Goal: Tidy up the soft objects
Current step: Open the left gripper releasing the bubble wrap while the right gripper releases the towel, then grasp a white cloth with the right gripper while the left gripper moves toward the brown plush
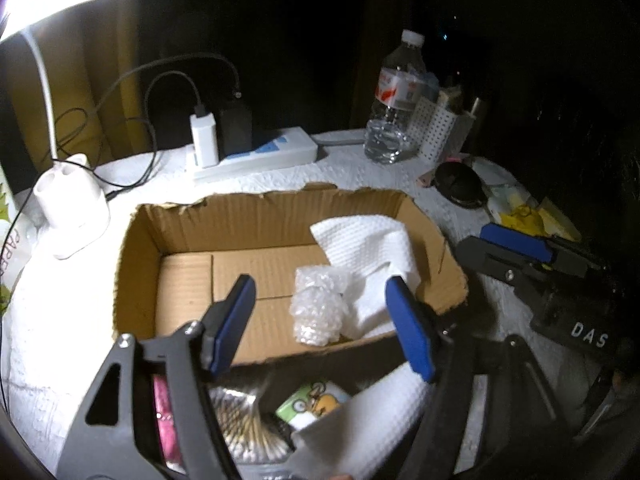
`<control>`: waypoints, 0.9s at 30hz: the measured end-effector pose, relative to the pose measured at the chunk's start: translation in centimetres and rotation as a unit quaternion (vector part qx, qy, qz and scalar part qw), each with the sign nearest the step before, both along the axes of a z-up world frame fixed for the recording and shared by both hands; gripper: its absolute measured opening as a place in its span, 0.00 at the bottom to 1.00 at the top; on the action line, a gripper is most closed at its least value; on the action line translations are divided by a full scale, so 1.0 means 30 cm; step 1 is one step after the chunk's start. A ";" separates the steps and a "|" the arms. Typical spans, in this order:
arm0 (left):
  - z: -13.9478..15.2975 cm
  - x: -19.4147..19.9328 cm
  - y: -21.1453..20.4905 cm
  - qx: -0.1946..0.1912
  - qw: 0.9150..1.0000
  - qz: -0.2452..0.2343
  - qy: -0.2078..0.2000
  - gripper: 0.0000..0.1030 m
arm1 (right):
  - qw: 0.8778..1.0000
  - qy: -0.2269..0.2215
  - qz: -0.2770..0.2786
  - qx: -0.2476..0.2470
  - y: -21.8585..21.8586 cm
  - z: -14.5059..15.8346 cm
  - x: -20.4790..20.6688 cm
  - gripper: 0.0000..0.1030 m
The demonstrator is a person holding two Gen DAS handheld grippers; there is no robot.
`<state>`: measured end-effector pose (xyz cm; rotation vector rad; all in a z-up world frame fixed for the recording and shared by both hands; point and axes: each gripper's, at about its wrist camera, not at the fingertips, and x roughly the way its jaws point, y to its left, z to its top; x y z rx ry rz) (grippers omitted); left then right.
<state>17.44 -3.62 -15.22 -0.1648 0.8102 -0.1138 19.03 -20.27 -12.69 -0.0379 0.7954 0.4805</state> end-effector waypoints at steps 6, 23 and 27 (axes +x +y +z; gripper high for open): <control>0.035 -0.077 0.042 -0.007 1.000 0.003 -0.012 0.71 | 1.000 -0.007 0.004 0.001 0.018 0.029 -0.063 0.51; 0.026 -0.284 0.197 -0.029 0.998 0.044 -0.018 0.85 | 1.000 0.004 0.020 -0.021 0.108 -0.006 -0.213 0.59; 0.001 -0.315 0.225 -0.027 0.999 0.045 -0.008 0.85 | 0.999 0.019 0.021 -0.025 0.140 -0.049 -0.238 0.59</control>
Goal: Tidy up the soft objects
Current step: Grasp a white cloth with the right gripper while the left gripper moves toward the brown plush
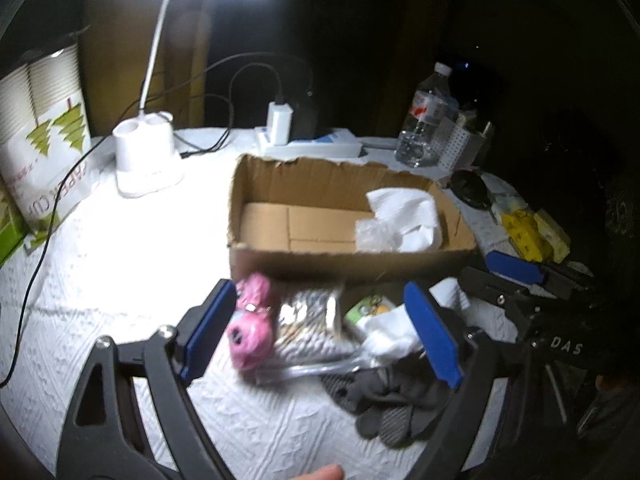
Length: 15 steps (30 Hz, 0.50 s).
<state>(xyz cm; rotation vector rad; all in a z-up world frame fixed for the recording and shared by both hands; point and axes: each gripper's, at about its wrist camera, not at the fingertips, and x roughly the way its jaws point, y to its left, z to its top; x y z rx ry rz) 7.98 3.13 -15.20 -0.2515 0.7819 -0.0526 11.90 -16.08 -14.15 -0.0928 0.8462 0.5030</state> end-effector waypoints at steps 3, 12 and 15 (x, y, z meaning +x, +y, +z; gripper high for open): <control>-0.018 -0.015 0.019 -0.004 1.000 0.004 0.005 0.85 | 1.000 0.009 0.002 -0.005 0.019 -0.023 -0.013 0.59; -0.067 -0.049 0.054 -0.014 1.000 0.008 0.013 0.85 | 0.999 0.041 0.003 -0.022 0.069 -0.099 -0.015 0.59; -0.078 -0.058 0.064 -0.017 1.000 0.009 0.015 0.85 | 0.998 0.045 0.008 -0.031 0.090 -0.120 -0.018 0.59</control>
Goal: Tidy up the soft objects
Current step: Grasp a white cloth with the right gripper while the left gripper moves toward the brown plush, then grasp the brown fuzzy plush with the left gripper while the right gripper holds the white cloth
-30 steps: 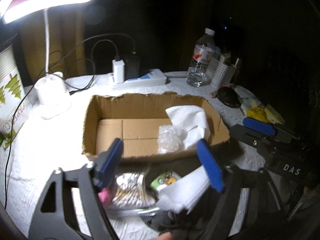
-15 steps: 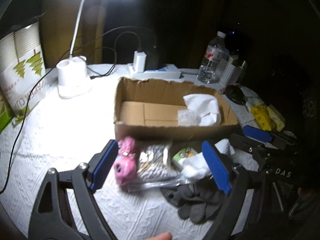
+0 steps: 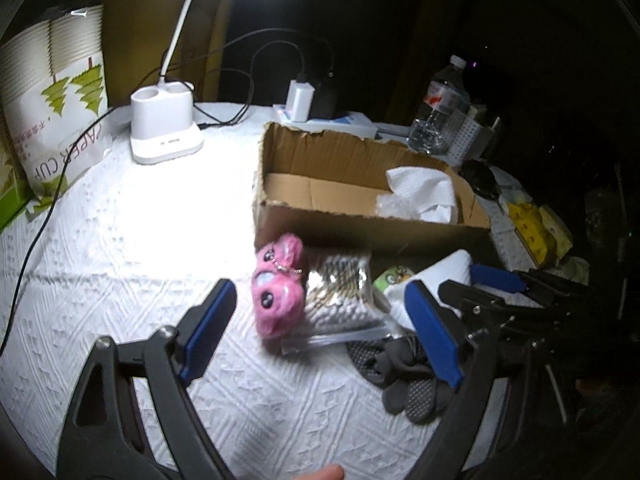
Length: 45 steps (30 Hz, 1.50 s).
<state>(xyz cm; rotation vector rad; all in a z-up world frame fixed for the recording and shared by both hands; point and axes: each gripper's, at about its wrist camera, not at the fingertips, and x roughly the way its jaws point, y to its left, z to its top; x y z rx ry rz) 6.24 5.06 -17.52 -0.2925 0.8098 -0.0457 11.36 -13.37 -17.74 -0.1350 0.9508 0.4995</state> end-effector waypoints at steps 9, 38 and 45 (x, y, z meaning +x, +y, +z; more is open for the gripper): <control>-0.006 -0.017 0.005 -0.005 1.000 0.003 0.000 0.85 | 1.000 0.009 0.008 0.005 0.019 -0.040 0.008 0.23; -0.008 0.073 -0.369 0.049 0.995 -0.083 0.029 0.85 | 0.993 -0.063 -0.040 0.093 -0.330 0.120 -0.034 0.18; -0.087 0.134 -0.485 0.084 0.990 -0.096 0.062 0.85 | 0.992 -0.054 -0.057 0.099 -0.434 0.085 -0.020 0.18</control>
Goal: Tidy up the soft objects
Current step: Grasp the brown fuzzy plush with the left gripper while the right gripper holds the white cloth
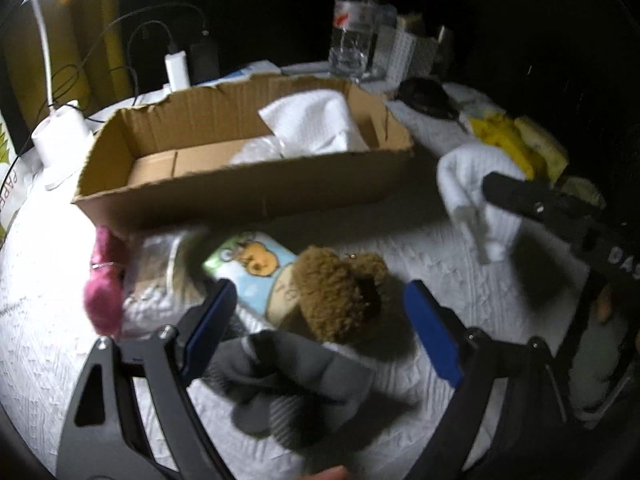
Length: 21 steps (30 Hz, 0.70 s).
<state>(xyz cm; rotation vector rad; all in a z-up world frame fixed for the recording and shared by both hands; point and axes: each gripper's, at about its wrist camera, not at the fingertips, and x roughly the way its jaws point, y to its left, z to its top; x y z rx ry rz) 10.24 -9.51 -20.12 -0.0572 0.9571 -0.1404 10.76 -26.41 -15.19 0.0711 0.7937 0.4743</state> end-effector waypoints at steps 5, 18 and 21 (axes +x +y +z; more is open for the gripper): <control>-0.039 0.033 -0.048 0.014 1.000 -0.005 0.006 0.84 | 1.000 0.008 -0.009 0.006 -0.060 -0.026 0.013 0.18; -0.034 0.046 -0.110 0.065 0.997 -0.035 -0.017 0.35 | 0.999 0.015 -0.024 0.021 -0.128 -0.056 0.025 0.18; -0.018 0.031 -0.108 0.054 0.998 -0.039 -0.022 0.28 | 0.999 0.012 -0.025 0.020 -0.123 -0.046 0.018 0.18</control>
